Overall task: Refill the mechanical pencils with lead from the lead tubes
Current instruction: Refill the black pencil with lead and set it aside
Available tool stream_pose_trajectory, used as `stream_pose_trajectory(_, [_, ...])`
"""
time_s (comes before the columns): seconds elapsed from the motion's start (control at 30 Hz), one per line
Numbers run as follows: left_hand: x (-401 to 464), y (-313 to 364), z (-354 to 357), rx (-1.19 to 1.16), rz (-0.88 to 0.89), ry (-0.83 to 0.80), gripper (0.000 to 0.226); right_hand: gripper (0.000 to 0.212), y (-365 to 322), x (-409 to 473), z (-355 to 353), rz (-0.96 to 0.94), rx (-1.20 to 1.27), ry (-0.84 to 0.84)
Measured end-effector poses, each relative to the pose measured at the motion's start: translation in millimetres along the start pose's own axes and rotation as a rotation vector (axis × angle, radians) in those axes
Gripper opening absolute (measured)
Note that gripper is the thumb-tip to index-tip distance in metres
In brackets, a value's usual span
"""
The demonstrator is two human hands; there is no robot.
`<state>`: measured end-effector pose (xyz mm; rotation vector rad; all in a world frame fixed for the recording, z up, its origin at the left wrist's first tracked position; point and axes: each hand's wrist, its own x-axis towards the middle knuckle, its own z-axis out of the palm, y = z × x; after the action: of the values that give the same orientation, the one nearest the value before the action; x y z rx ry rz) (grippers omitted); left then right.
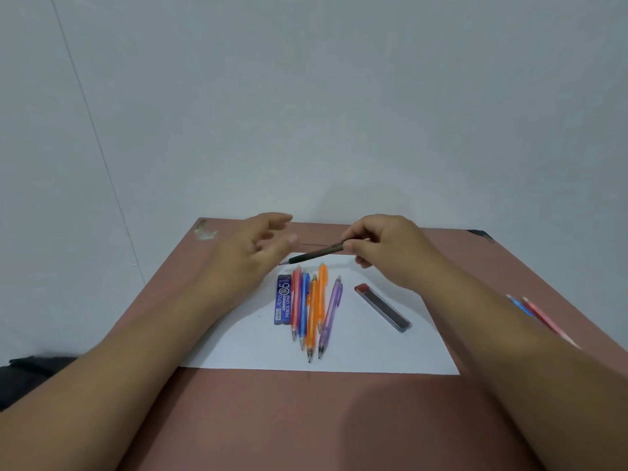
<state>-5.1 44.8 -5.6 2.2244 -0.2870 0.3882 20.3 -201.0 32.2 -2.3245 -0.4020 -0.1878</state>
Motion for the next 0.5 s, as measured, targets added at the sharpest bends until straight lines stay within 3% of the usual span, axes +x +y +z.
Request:
stream_pose_trajectory(0.1, [1.1, -0.7, 0.8, 0.188, 0.082, -0.044, 0.060, 0.006, -10.6, 1.8, 7.6, 0.000, 0.127, -0.003])
stream_pose_trajectory(0.23, [6.8, -0.9, 6.4, 0.181, 0.236, 0.038, 0.022, 0.006, -18.6, 5.3, 10.9, 0.019, 0.391, 0.010])
stream_pose_trajectory(0.4, [11.8, -12.7, 7.7, 0.140, 0.244, 0.108, 0.016, 0.016, -15.6, 0.6, 20.1, 0.130, 0.943, 0.013])
stream_pose_trajectory(0.5, [12.5, -12.3, 8.1, 0.146, 0.260, 0.122, 0.013, 0.016, -10.5, -0.9, 23.6, 0.172, 1.047, 0.016])
